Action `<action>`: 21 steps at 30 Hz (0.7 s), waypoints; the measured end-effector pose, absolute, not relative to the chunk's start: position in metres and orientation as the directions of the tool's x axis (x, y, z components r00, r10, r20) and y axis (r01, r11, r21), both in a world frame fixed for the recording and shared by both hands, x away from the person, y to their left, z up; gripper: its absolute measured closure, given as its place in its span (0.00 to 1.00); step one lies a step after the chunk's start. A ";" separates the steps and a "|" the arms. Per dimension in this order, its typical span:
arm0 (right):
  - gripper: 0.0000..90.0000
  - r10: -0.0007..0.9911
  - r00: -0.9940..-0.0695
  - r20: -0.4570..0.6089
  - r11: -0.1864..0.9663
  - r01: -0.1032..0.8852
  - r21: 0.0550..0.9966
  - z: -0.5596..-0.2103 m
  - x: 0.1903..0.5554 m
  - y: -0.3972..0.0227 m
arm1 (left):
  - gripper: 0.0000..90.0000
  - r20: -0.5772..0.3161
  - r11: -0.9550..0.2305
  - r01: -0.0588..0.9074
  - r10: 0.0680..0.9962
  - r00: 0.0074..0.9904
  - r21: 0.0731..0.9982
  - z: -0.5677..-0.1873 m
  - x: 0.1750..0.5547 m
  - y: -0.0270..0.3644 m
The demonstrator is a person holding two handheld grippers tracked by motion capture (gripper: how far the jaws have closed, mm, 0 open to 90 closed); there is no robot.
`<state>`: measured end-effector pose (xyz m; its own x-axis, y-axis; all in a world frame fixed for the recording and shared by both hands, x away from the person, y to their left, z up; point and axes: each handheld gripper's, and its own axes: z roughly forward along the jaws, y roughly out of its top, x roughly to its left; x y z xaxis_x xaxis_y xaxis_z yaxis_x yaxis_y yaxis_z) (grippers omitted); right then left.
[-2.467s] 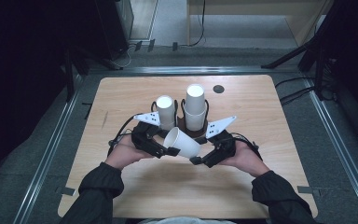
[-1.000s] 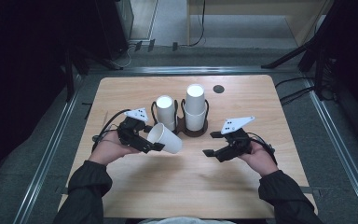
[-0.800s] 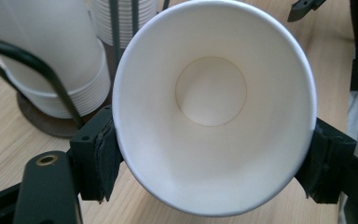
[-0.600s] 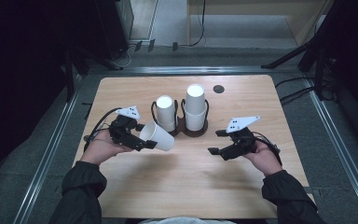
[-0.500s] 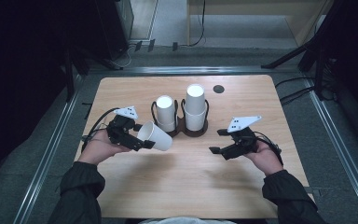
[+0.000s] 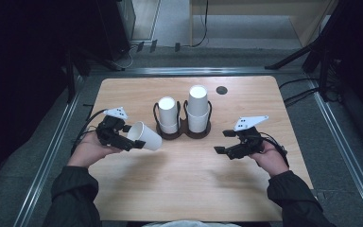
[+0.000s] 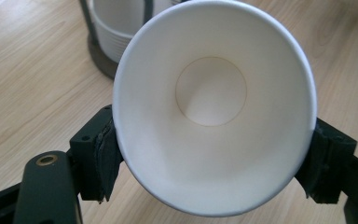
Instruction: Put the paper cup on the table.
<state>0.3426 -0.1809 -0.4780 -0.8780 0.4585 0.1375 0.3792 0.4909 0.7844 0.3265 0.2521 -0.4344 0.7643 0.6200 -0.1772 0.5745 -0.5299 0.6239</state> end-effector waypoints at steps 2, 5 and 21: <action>0.27 0.459 -0.878 0.139 0.490 0.381 0.784 -0.479 0.344 -0.181 | 0.24 -0.174 -0.525 0.578 0.628 0.758 0.625 -0.434 0.327 0.256; 0.27 0.460 -0.877 0.138 0.491 0.381 0.783 -0.479 0.344 -0.181 | 0.23 -0.176 -0.516 0.587 0.638 0.749 0.624 -0.434 0.328 0.261; 0.27 0.464 -0.876 0.132 0.504 0.383 0.774 -0.482 0.346 -0.180 | 0.23 -0.127 -0.475 0.667 0.753 0.646 0.574 -0.418 0.352 0.298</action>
<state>0.3459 -0.1798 -0.4824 -0.8761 0.4638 0.1316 0.3832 0.5043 0.7738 0.3521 0.2983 -0.4179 0.6456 0.7529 -0.1274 0.6673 -0.4751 0.5736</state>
